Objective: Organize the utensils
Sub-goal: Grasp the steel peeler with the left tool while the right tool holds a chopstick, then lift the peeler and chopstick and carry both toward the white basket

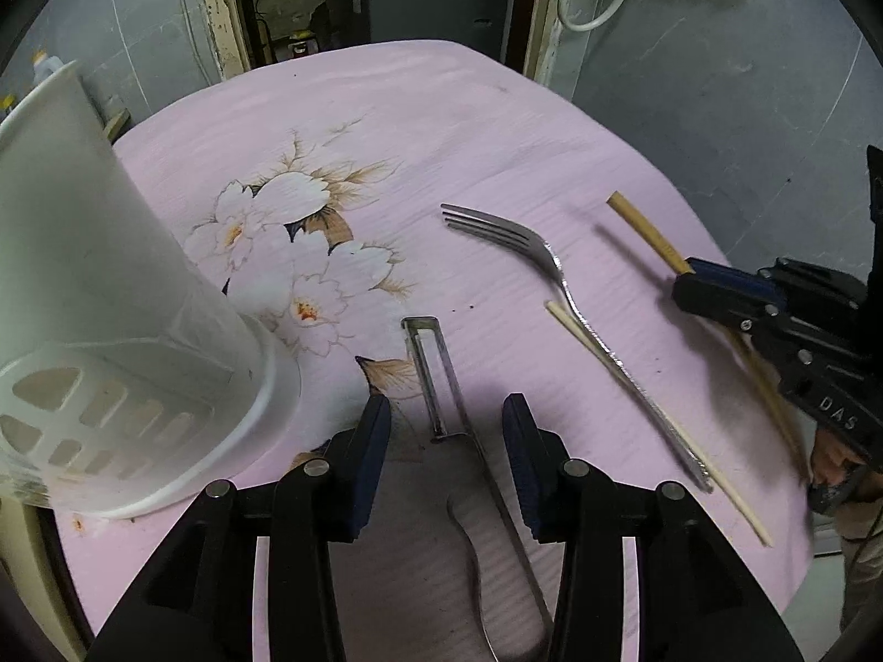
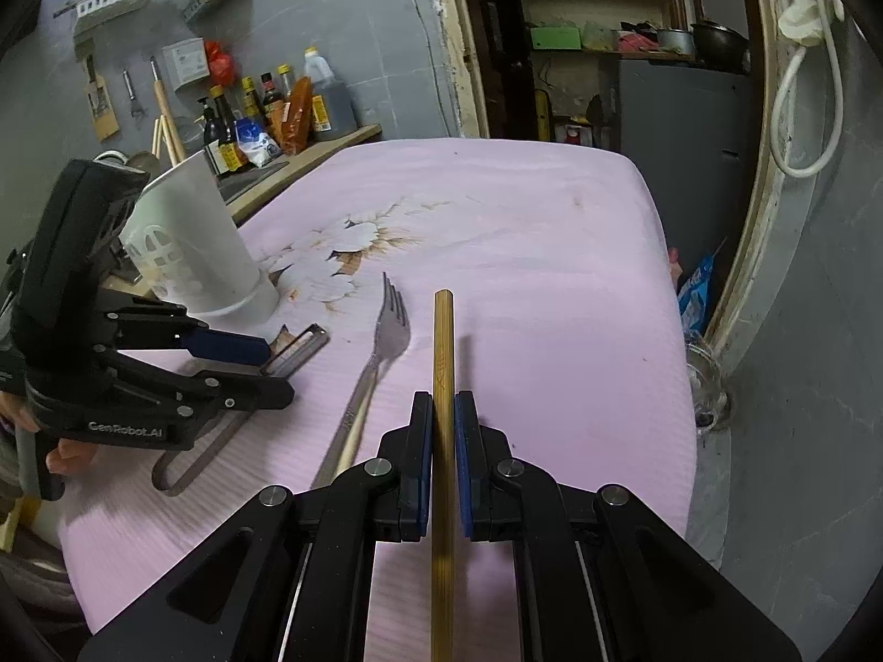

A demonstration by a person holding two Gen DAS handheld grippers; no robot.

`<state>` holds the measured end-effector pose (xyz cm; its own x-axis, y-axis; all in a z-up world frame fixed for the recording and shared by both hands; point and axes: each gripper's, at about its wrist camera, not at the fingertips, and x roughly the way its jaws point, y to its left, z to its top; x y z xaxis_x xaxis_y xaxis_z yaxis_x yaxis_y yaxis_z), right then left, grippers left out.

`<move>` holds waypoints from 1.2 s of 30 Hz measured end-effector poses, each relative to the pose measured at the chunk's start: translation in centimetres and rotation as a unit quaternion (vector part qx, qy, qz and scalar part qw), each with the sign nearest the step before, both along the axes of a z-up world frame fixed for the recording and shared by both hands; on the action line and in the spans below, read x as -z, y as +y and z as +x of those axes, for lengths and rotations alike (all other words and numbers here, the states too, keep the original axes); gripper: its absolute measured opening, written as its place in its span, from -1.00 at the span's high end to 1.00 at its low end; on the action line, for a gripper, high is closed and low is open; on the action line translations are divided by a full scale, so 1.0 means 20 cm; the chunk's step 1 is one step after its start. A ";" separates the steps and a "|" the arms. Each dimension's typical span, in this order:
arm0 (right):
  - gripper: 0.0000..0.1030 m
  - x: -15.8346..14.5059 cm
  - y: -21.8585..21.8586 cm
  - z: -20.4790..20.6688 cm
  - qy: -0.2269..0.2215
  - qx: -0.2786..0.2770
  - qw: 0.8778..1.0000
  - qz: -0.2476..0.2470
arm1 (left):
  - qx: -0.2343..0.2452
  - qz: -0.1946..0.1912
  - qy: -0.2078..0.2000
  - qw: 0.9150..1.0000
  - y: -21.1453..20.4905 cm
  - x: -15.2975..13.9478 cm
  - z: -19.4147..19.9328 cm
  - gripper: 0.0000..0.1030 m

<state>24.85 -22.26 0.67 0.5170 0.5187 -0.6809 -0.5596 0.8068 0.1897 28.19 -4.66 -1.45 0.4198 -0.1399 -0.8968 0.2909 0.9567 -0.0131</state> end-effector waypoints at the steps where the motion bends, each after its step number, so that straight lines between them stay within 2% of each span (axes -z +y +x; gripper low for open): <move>1: 0.89 0.00 0.00 0.01 0.002 0.001 1.000 0.002 | 0.000 0.004 0.002 1.000 -0.01 0.01 0.01 0.29; 5: 0.89 0.03 -0.01 0.03 0.013 0.005 1.000 0.009 | -0.004 0.012 0.012 1.000 -0.02 0.03 0.07 0.34; 6: 0.89 0.03 -0.01 0.03 0.015 0.004 1.000 0.009 | -0.007 0.008 0.014 1.000 -0.02 0.03 0.08 0.42; 7: 0.89 0.03 -0.01 0.04 0.018 0.003 1.000 0.008 | -0.009 0.003 0.016 1.000 -0.02 0.03 0.09 0.72; 14: 0.89 0.00 0.00 0.02 0.004 0.009 1.000 0.017 | -0.022 -0.043 0.009 0.999 0.04 0.01 0.05 0.82; 17: 0.89 -0.03 0.01 -0.02 -0.012 0.007 1.000 0.021 | -0.022 -0.067 -0.016 0.997 0.07 -0.03 -0.02 0.82; 22: 0.89 -0.11 0.04 -0.11 -0.062 0.000 0.997 0.043 | -0.024 -0.096 -0.094 0.991 0.13 -0.16 -0.19 0.82; 25: 0.89 -0.17 0.06 -0.18 -0.100 -0.002 0.993 0.067 | -0.035 -0.109 -0.156 0.981 0.16 -0.22 -0.31 0.82; 28: 0.89 -0.23 0.10 -0.25 -0.146 -0.006 0.985 0.092 | -0.062 -0.127 -0.220 0.965 0.20 -0.29 -0.41 0.82; 31: 0.89 -0.28 0.14 -0.31 -0.186 -0.008 0.975 0.118 | -0.083 -0.144 -0.265 0.950 0.25 -0.37 -0.48 0.82; 36: 0.89 -0.40 0.23 -0.38 -0.250 -0.007 0.956 0.157 | -0.103 -0.143 -0.347 0.921 0.29 -0.52 -0.58 0.82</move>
<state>17.29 -17.65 8.63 0.7286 0.6658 -0.1611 -0.6535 0.7460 0.1278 16.61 1.18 8.99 0.9222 -0.1822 -0.3410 0.1371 0.9788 -0.1522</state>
